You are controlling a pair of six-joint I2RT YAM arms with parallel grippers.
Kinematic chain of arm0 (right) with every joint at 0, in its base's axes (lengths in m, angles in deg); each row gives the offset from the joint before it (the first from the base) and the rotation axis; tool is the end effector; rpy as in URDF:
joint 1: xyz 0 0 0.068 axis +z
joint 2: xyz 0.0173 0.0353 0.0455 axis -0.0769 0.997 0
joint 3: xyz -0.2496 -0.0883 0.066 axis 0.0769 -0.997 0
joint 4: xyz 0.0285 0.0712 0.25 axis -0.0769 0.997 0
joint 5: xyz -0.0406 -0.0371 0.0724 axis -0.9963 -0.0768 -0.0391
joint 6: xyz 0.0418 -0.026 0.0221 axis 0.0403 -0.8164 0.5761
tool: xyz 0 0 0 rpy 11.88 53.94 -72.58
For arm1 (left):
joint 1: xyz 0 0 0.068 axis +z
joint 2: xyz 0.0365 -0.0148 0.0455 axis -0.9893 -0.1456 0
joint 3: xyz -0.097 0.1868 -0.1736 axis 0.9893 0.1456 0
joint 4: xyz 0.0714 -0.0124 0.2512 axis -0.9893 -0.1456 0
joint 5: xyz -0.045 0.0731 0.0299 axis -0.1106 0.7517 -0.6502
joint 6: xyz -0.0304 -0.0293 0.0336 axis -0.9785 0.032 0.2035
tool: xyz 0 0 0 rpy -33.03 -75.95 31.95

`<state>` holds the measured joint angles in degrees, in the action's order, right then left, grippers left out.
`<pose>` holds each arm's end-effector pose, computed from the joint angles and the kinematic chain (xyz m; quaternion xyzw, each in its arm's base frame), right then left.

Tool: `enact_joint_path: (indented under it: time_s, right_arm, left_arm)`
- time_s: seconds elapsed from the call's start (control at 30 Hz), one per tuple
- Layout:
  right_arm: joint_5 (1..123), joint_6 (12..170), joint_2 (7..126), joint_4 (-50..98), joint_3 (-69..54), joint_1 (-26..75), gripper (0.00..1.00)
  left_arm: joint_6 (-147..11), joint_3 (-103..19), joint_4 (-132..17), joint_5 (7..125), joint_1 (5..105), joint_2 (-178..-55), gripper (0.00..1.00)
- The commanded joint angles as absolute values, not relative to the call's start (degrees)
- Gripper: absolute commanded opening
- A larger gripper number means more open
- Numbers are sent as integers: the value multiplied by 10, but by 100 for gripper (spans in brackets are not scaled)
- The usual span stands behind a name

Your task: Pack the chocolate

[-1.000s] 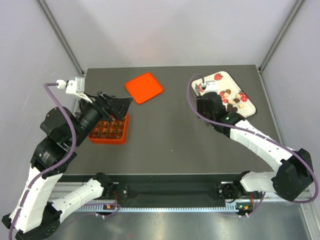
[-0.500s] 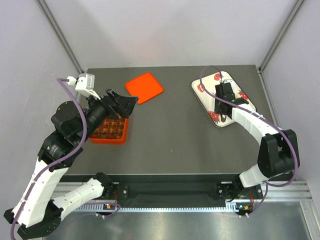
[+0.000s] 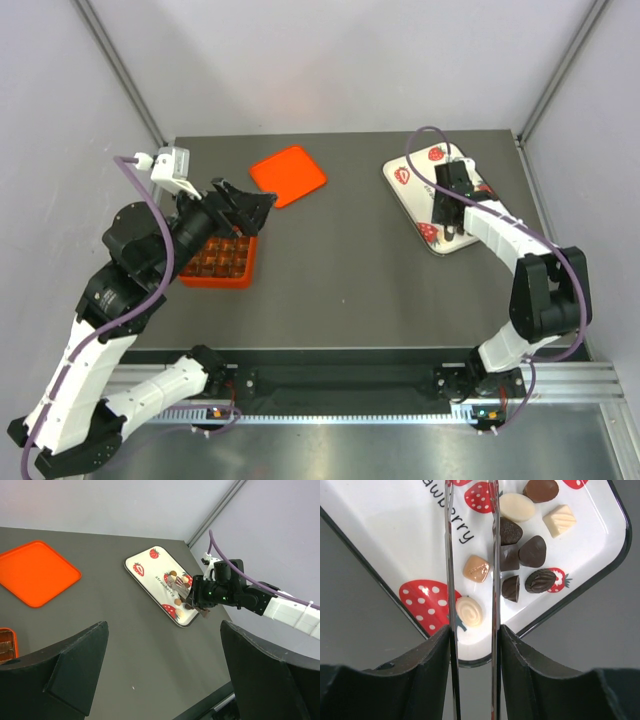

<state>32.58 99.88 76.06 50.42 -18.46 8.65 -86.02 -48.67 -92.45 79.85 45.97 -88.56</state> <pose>0.3282 0.0622 0.2389 0.0827 0.9281 -0.0989 0.3492 0.1071 -0.0725 0.4828 0.0035 0.7180 -0.3478 0.6029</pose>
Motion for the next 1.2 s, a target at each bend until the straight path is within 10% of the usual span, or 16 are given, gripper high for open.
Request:
enact_joint_path:
  time_s: [0.0,1.17]
  right_arm:
    - [331,1008,772,489,-154,72,42]
    - [328,985,838,481,-107,37,46]
  left_arm:
    - [-852,-488,-887,798,461,-888,98]
    - [-841,-488,-873,804,462,-906,98]
